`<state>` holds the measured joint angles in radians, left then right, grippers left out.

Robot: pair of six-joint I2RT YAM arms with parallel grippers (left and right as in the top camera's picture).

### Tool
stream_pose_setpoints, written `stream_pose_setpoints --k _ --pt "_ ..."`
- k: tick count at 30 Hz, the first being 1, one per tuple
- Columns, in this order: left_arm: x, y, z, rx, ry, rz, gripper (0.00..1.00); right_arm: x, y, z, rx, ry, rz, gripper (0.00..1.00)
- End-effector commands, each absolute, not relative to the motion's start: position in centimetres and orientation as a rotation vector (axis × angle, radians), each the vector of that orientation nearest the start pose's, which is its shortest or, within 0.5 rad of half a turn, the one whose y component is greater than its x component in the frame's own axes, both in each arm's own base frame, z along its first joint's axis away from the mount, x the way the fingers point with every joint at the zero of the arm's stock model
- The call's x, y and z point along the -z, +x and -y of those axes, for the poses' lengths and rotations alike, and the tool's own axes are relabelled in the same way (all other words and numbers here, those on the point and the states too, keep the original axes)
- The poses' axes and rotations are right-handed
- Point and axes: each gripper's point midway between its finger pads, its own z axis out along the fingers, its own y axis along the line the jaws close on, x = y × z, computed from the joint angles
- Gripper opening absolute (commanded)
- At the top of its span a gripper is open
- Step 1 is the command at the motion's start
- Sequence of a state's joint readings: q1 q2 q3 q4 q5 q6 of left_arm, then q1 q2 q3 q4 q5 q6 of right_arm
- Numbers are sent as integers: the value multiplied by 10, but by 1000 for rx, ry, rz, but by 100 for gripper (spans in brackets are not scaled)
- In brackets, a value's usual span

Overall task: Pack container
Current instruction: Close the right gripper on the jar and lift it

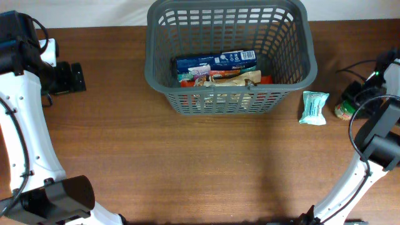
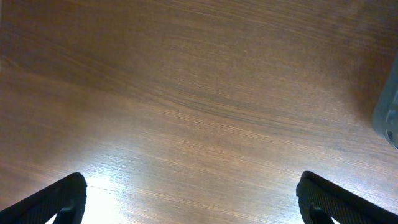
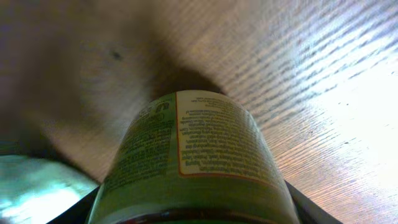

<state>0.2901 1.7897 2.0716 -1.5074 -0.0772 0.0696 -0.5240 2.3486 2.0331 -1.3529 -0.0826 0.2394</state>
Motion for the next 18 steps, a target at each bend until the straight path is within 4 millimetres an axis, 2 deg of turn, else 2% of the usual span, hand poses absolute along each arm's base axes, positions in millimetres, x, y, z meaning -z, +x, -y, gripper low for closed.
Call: stream_pose_setpoints --k 1,5,6,10,12,14,16,18 --pt "-268 358 -120 -175 -343 -2784 99 -97 406 206 -215 1143 -2842 27" --pt "-268 358 -120 -175 -343 -2784 99 -165 415 196 -281 1073 -2731 8" --pt "-268 358 -120 -175 -343 -2784 99 -188 415 190 -315 1046 -2695 4" --pt "-268 358 -120 -175 -343 -2784 99 -270 411 162 -356 908 -2570 4" --pt "-268 358 -120 -175 -343 -2784 99 -311 405 144 -338 821 -2504 4" --pt "-268 358 -120 -175 -343 -2784 99 -359 395 114 -324 693 -2420 4" --pt "-268 358 -120 -175 -343 -2784 99 -386 387 91 -325 600 -2370 4" --pt "-268 358 -120 -175 -343 -2784 99 -415 376 58 -336 472 -2321 4"
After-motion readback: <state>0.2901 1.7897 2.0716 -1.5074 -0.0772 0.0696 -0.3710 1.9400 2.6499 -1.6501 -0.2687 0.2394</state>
